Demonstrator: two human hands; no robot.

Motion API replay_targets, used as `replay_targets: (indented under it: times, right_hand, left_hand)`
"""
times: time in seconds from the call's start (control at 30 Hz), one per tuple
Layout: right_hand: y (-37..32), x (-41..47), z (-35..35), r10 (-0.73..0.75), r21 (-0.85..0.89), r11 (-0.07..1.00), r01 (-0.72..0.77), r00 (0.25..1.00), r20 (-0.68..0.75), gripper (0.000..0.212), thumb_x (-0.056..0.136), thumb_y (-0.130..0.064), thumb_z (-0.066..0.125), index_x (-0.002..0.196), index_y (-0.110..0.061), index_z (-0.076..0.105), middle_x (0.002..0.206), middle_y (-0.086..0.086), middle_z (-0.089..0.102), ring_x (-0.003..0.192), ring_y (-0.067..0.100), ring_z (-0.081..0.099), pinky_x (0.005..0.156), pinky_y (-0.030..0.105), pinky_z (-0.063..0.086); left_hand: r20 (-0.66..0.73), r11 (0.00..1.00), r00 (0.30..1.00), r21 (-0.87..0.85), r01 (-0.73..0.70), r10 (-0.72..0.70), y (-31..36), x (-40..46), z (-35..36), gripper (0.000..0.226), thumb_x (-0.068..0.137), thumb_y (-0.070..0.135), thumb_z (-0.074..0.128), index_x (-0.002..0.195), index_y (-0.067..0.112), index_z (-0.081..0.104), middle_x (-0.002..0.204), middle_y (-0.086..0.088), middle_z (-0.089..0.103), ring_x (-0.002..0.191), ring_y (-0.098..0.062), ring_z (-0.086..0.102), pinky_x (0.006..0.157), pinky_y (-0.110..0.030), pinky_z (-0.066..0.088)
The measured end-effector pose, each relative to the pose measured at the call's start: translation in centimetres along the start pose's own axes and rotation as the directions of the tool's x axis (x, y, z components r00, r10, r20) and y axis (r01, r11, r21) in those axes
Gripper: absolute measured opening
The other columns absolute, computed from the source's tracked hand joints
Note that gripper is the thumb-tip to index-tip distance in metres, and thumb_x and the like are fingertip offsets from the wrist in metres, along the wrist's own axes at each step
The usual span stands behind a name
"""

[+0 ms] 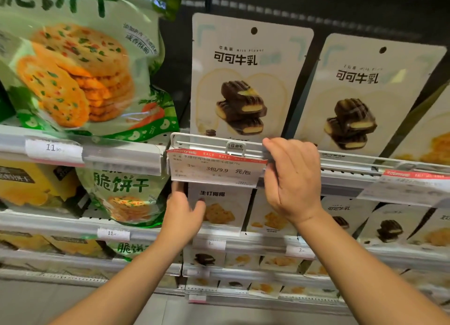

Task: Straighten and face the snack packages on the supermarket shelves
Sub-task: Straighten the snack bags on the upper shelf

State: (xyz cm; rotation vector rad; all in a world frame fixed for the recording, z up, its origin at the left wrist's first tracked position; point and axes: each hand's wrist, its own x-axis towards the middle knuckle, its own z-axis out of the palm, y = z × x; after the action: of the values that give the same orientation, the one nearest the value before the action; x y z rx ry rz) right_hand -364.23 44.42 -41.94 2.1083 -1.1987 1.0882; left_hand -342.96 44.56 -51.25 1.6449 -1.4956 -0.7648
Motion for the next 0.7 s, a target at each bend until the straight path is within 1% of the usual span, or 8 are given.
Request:
replay_targets:
  times: [0.03,0.1,0.13,0.27,0.5,0.57,0.63,0.7]
  right_hand:
    - [0.0,0.0,0.0,-0.001,-0.004,1.0,0.001,1.0,0.001,0.04,0.083,-0.011,0.051,0.12,-0.001,0.061,0.114,0.012,0.062,0.102,0.028,0.053,0.089,0.035,0.034]
    - [0.0,0.0,0.1,-0.004,-0.013,1.0,0.004,1.0,0.005,0.04,0.083,-0.011,0.051,0.12,-0.001,0.06,0.114,0.012,0.062,0.101,0.028,0.053,0.088,0.036,0.035]
    - [0.0,0.0,0.1,-0.005,-0.016,1.0,0.005,1.0,0.006,0.04,0.083,-0.011,0.051,0.12,-0.001,0.06,0.114,0.013,0.062,0.101,0.028,0.053,0.088,0.036,0.035]
    - [-0.2,0.0,0.1,0.002,-0.022,1.0,-0.002,1.0,-0.001,0.04,0.082,-0.01,0.052,0.12,-0.001,0.06,0.112,0.012,0.062,0.1,0.028,0.053,0.087,0.037,0.035]
    - [-0.6,0.0,-0.2,0.043,-0.022,0.999,-0.042,0.999,0.019,0.04,0.081,-0.009,0.052,0.119,-0.001,0.059,0.111,0.013,0.061,0.099,0.029,0.052,0.087,0.038,0.035]
    - [-0.9,0.1,-0.3,0.063,-0.019,0.998,-0.062,0.998,0.024,0.04,0.08,-0.007,0.053,0.119,0.0,0.06,0.111,0.014,0.062,0.099,0.03,0.053,0.088,0.04,0.036]
    - [-1.2,0.1,-0.5,0.085,-0.012,0.996,-0.085,0.995,0.041,0.041,0.08,-0.003,0.055,0.12,0.002,0.06,0.114,0.015,0.061,0.104,0.032,0.054,0.094,0.044,0.038]
    - [-2.2,-0.6,-0.9,0.176,0.041,0.983,-0.178,0.983,0.053,0.045,0.082,-0.002,0.056,0.127,0.0,0.055,0.127,0.015,0.056,0.122,0.032,0.048,0.108,0.05,0.032]
  left_hand:
    - [0.017,0.998,0.999,-0.034,0.044,-0.043,-0.1,0.4,0.1,0.019,0.089,0.015,0.063,0.096,0.024,0.048,0.083,0.007,0.049,0.068,-0.038,0.059,0.072,-0.043,0.056]
    - [0.027,0.99,0.994,-0.092,0.109,-0.107,-0.8,1.0,0.4,0.05,0.088,0.017,0.066,0.133,0.019,0.044,0.1,0.0,0.061,0.074,-0.03,0.062,0.074,-0.033,0.052]
    - [0.032,0.983,0.993,-0.14,0.115,-0.112,-1.2,1.1,0.4,0.052,0.088,0.017,0.067,0.135,0.022,0.044,0.104,0.0,0.064,0.079,-0.023,0.061,0.073,-0.028,0.049]
    - [0.08,0.971,0.992,-0.209,0.116,-0.101,-2.6,1.1,0.5,0.023,0.09,0.018,0.067,0.11,0.027,0.061,0.099,0.015,0.066,0.089,0.0,0.06,0.067,-0.014,0.041]
    - [0.117,0.956,0.991,-0.279,0.091,-0.06,-2.6,0.4,-0.2,0.022,0.091,0.014,0.065,0.093,0.035,0.064,0.096,0.012,0.071,0.091,-0.004,0.065,0.08,-0.026,0.05]
    - [0.075,0.965,0.997,-0.257,0.043,-0.025,-2.0,0.2,-0.5,0.013,0.09,0.02,0.067,0.087,0.032,0.064,0.087,0.013,0.069,0.082,0.002,0.063,0.074,-0.025,0.049]
    - [0.024,0.969,0.999,-0.246,-0.026,0.033,-1.3,-0.1,-0.9,0.015,0.09,0.023,0.068,0.079,0.03,0.061,0.075,0.016,0.064,0.069,0.008,0.06,0.062,-0.014,0.044]
    - [0.0,0.96,0.994,-0.261,-0.102,0.106,-0.5,-0.6,-1.6,0.018,0.089,0.021,0.067,0.078,0.032,0.06,0.072,0.019,0.065,0.072,0.012,0.059,0.058,-0.005,0.04]
